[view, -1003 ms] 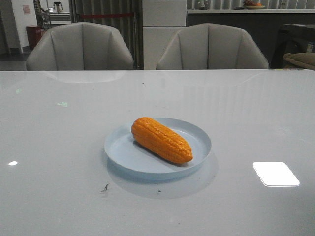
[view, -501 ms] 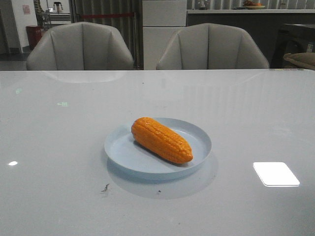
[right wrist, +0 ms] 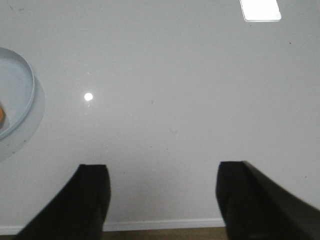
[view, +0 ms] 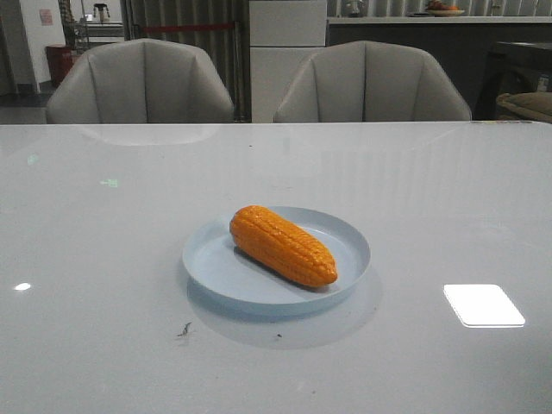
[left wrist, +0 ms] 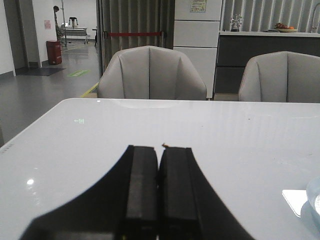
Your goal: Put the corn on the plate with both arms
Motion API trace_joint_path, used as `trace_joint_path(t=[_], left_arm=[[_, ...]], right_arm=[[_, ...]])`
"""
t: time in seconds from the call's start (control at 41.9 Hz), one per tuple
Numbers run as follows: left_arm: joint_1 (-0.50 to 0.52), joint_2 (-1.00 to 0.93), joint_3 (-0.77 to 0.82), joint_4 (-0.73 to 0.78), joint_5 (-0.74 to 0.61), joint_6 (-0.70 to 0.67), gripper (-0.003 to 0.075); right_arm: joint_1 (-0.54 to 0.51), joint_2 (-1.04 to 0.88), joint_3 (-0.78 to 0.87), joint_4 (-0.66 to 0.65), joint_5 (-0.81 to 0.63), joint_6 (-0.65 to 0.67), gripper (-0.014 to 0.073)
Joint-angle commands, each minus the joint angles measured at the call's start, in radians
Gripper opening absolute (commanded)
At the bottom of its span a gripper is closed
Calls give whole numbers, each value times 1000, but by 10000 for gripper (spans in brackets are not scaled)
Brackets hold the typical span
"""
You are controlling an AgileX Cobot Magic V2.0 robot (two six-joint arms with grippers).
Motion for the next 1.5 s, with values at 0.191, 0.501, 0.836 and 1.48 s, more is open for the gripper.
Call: trace_joint_path(t=[0.191, 0.501, 0.836, 1.48], left_arm=[[1, 6, 3, -6, -85, -6, 90], [1, 6, 3, -6, -85, -6, 90], [1, 6, 3, -6, -87, -6, 90], [1, 6, 3, -6, -87, -6, 90]], right_arm=[[-5, -207, 221, 105, -351, -50, 54], [-5, -556, 499, 141, -468, -142, 65], [-3, -583, 704, 208, -758, -162, 65], [-3, -583, 705, 186, -779, -173, 65]])
